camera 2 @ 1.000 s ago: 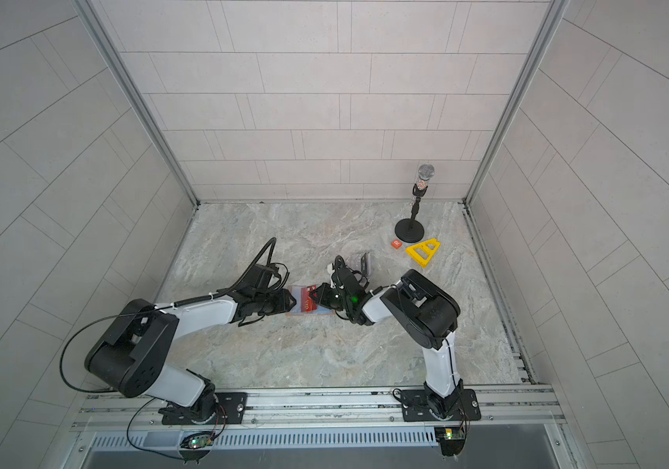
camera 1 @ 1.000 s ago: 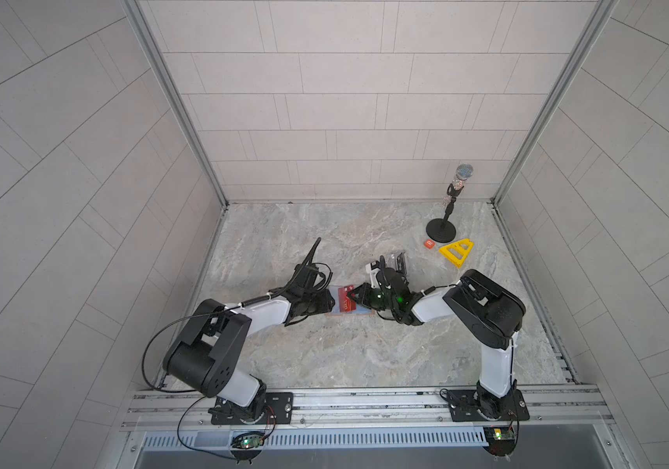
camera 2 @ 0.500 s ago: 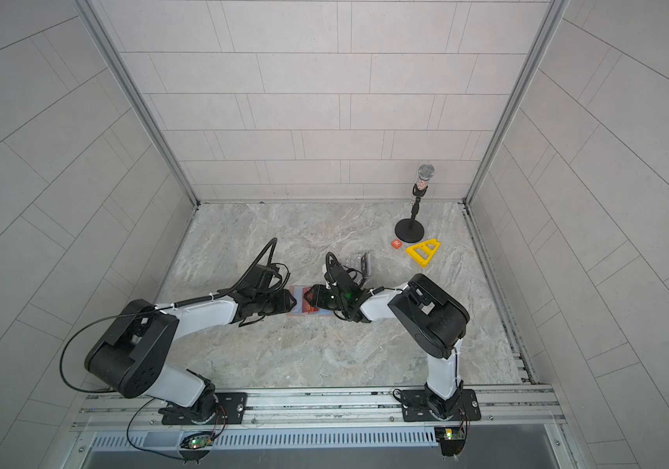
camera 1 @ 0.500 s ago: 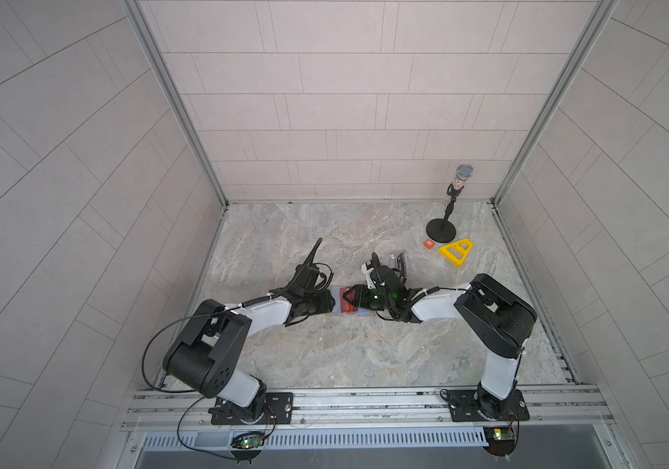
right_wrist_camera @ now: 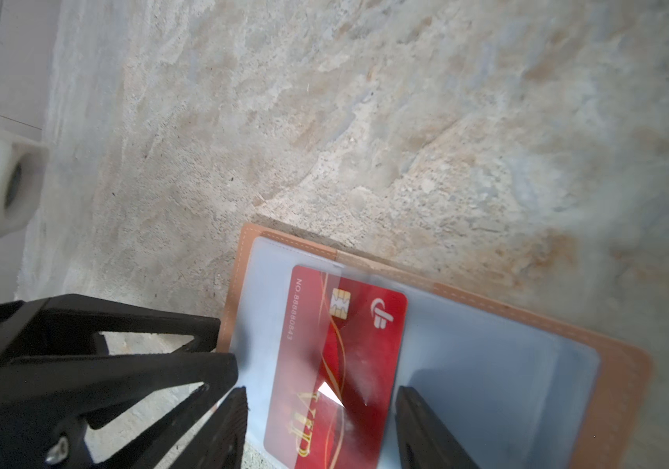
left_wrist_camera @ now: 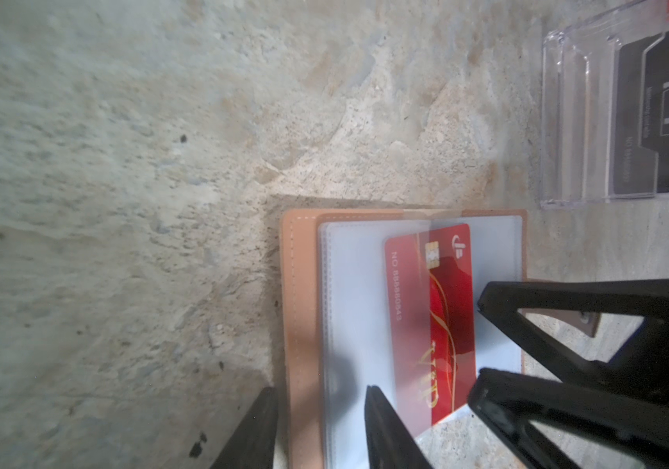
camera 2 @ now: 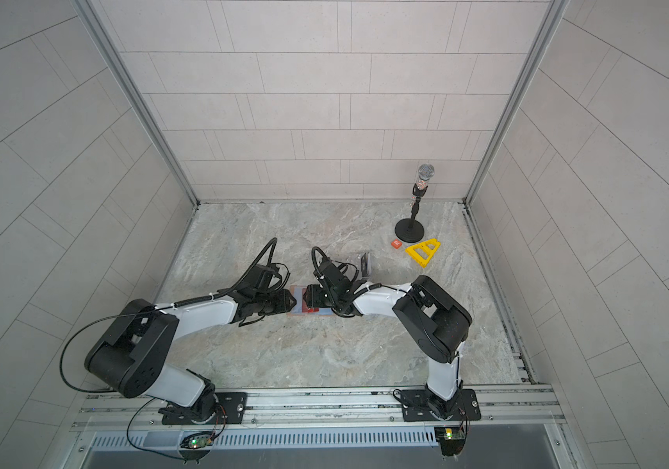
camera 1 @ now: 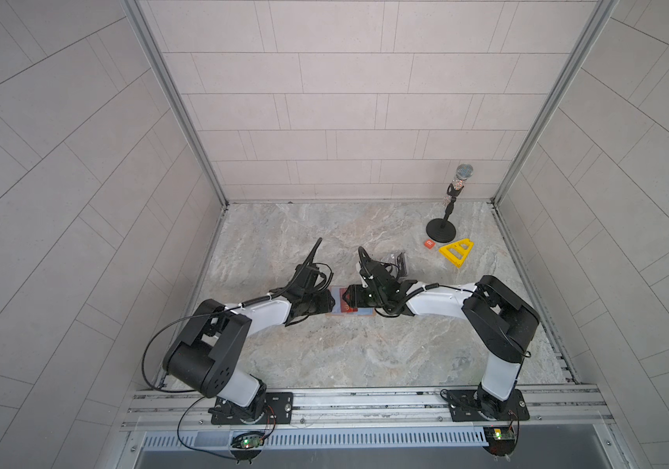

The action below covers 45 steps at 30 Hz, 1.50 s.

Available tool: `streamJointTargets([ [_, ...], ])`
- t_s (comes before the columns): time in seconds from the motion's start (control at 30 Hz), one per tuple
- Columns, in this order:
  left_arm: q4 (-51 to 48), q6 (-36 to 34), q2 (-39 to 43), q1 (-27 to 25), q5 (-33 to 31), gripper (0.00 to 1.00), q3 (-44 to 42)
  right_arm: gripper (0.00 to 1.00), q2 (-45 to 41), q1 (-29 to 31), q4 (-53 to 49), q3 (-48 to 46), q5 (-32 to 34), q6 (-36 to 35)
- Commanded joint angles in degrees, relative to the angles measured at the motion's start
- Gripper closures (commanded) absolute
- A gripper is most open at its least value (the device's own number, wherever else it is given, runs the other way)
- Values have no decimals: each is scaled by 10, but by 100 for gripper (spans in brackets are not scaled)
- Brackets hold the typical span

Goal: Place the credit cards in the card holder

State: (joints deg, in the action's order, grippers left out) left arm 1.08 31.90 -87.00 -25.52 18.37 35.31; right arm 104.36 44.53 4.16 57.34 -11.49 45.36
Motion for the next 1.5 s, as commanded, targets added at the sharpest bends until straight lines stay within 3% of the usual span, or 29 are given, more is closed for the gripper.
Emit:
streamJointTargets([
  [0.0, -44, -7, -11, 0, -13, 58, -23, 41, -29, 3, -64, 14, 38, -29],
  [0.23, -43, -7, -11, 0, -14, 58, -24, 52, -32, 4, -116, 34, 72, -49],
  [0.6, -42, -8, -12, 0, -10, 58, -24, 91, 10, 6, -184, 82, 98, -68],
  [0.97, -36, -12, -13, 0, 1, 58, -25, 95, 44, 11, -215, 107, 113, -71],
  [1.47, -21, -7, -21, 0, 17, 58, -28, 96, 73, 14, -198, 115, 55, -64],
])
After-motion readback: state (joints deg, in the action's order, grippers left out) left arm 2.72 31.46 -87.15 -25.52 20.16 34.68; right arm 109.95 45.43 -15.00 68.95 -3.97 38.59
